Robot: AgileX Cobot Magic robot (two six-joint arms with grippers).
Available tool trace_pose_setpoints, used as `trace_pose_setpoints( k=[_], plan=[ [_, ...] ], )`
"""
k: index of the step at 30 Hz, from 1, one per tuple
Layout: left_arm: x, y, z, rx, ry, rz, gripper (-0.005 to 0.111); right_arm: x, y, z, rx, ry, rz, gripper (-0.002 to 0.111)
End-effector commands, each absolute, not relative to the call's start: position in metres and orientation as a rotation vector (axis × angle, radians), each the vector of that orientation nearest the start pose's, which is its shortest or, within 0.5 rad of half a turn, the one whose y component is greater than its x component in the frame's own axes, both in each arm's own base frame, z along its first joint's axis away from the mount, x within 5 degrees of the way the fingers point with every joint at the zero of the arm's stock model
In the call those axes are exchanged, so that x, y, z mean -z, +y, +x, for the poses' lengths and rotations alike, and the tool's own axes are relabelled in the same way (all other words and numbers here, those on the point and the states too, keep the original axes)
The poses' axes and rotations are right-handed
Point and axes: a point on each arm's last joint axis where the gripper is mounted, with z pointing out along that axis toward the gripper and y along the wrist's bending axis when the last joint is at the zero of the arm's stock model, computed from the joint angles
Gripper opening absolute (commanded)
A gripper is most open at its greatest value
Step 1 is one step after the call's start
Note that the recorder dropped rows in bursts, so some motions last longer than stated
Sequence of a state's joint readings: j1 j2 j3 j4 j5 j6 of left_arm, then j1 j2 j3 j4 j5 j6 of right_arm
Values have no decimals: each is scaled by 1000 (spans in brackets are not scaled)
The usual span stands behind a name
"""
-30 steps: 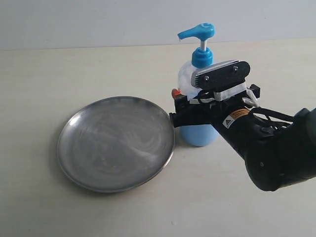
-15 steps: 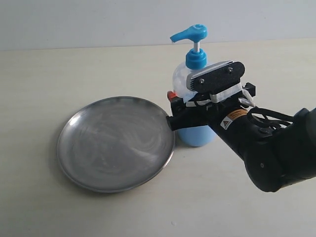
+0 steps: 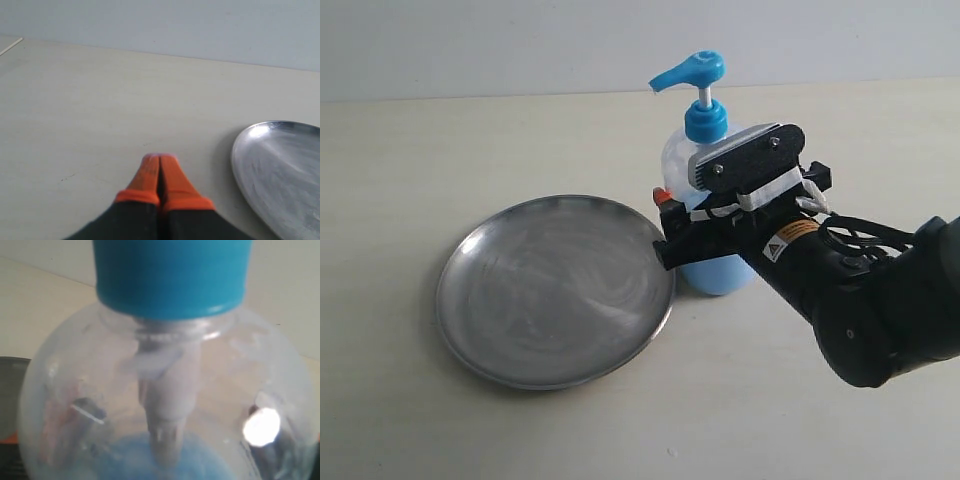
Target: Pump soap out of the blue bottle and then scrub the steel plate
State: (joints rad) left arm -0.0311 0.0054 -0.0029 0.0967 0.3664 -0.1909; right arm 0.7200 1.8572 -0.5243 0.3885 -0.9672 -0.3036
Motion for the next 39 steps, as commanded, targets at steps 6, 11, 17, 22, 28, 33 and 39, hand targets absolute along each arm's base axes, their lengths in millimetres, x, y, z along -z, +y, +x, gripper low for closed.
trace_pose_setpoints(
  k=[6,11,17,22,28,33,39],
  plan=[
    [-181,1,53,62,1836,-90,0,-116,179,239,-141,1844,-649,0],
    [-181,1,53,62,1836,-90,0,-116,179,239,-121,1839,-680,0],
    [-181,1,53,62,1836,-90,0,-115,179,238,-103,1835,-708,0],
    [-181,2,53,49,1840,-82,0,-115,179,238,-101,1834,-710,0],
    [-194,3,54,29,1836,-71,0,-115,178,239,-81,1832,-712,0],
    [-214,2,61,26,1859,-70,0,-116,176,240,-49,1832,-696,0],
    [-238,3,74,1,1901,-56,0,-116,176,240,-49,1829,-694,0]
  ],
)
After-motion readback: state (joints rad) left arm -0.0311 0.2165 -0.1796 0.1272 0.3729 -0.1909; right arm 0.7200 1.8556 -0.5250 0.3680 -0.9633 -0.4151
